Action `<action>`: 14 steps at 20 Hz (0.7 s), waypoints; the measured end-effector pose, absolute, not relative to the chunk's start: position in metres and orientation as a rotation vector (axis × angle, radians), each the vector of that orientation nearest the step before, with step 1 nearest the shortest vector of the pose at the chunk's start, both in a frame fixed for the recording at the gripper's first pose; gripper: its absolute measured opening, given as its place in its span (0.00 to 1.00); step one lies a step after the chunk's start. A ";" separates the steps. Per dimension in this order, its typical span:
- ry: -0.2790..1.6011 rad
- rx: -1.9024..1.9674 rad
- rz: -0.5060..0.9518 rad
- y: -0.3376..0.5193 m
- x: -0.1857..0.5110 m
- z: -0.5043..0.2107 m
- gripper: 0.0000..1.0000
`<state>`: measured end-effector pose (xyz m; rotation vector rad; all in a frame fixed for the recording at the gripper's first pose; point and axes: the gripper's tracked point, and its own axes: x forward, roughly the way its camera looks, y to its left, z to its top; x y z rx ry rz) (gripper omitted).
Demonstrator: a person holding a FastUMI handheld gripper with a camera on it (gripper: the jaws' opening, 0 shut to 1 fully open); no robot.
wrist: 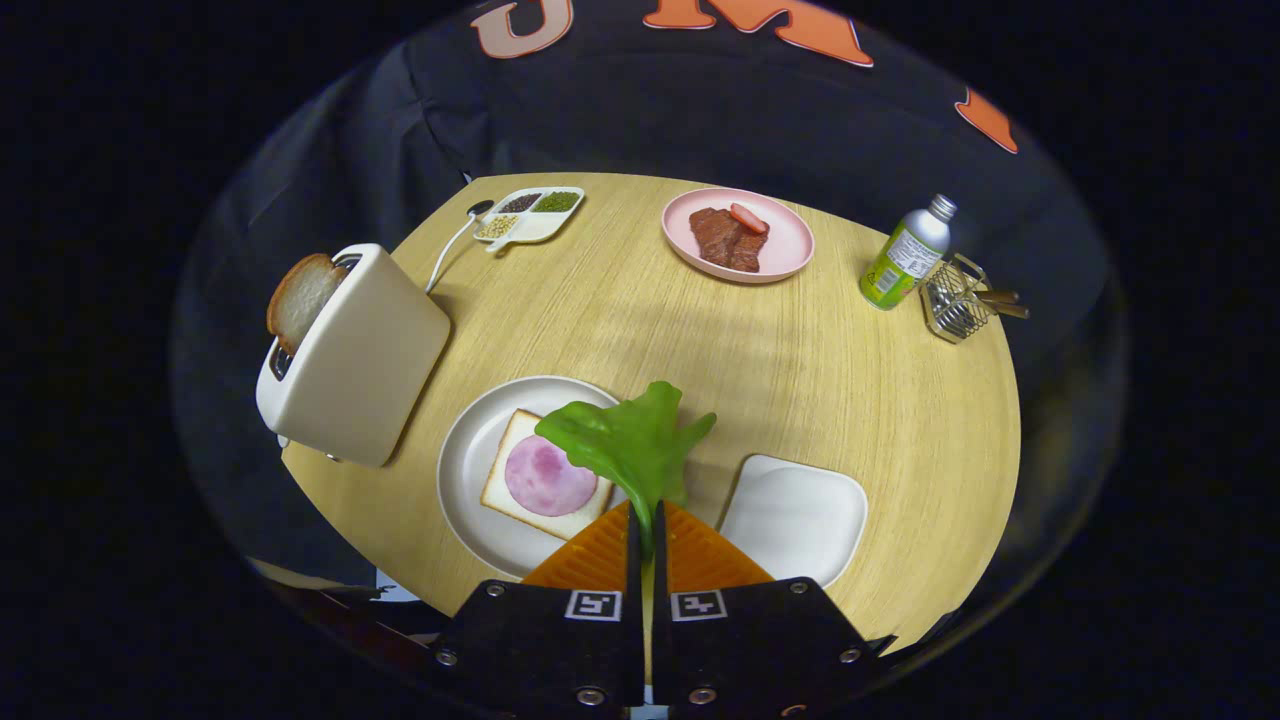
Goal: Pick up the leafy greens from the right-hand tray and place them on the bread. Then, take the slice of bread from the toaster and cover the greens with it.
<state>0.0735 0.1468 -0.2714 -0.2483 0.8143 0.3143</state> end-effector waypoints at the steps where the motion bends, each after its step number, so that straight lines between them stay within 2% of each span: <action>1: 0.816 -0.254 0.325 0.152 0.072 -0.272 0.04; 14: 0.878 -0.298 0.395 0.218 0.072 -0.323 0.04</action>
